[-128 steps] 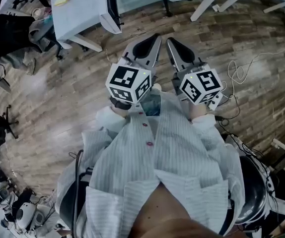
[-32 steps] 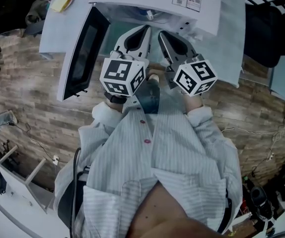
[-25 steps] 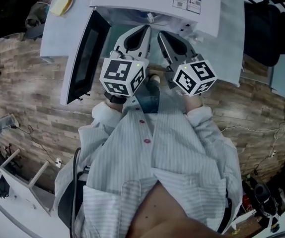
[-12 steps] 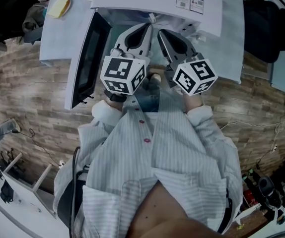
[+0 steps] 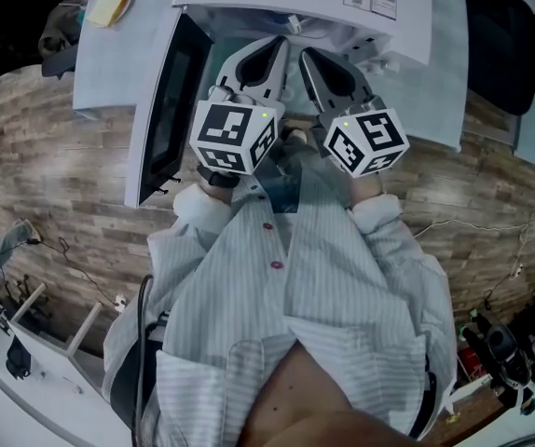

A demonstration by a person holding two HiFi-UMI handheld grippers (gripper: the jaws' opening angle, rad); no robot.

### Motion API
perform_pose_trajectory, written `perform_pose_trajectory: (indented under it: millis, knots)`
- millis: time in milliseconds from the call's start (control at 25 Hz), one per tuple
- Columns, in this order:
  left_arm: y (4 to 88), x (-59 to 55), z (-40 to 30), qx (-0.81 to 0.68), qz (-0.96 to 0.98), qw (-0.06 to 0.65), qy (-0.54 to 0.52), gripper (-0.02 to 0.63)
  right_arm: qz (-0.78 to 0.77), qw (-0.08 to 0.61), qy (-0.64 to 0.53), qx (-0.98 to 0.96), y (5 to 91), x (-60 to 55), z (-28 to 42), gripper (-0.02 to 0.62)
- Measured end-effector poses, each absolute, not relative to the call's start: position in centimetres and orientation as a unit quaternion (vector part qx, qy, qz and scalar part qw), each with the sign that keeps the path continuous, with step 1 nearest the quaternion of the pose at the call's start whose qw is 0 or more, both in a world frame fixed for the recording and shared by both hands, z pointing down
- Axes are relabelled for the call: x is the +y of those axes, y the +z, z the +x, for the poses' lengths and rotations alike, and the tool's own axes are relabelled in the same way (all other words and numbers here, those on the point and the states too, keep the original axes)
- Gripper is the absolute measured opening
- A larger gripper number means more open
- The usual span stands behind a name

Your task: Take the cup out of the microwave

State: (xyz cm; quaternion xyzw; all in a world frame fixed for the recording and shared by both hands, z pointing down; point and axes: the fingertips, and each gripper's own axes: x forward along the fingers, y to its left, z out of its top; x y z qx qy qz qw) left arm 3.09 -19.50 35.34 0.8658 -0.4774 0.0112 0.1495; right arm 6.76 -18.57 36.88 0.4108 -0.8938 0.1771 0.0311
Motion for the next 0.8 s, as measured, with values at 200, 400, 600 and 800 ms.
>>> perform_pose_trajectory:
  millis: [200, 400, 600, 800]
  knots:
    - [36.5, -19.7, 2.6, -0.478, 0.866, 0.149, 0.016, 0.009, 0.421, 0.038, 0.162, -0.891, 37.9, -19.0, 6.3, 0.037]
    - [37.6, -19.8, 2.1, -0.478, 0.865, 0.149, 0.020, 0.009, 0.434, 0.048, 0.149, -0.887, 39.6, -19.6, 6.1, 0.037]
    - [38.6, -19.9, 1.7, -0.474, 0.867, 0.152, 0.025, 0.009, 0.446, 0.063, 0.143, -0.881, 41.2, -20.1, 6.0, 0.037]
    - [39.5, -20.4, 1.5, -0.471, 0.869, 0.152, 0.026, 0.009, 0.458, 0.075, 0.133, -0.876, 42.5, -20.8, 6.0, 0.038]
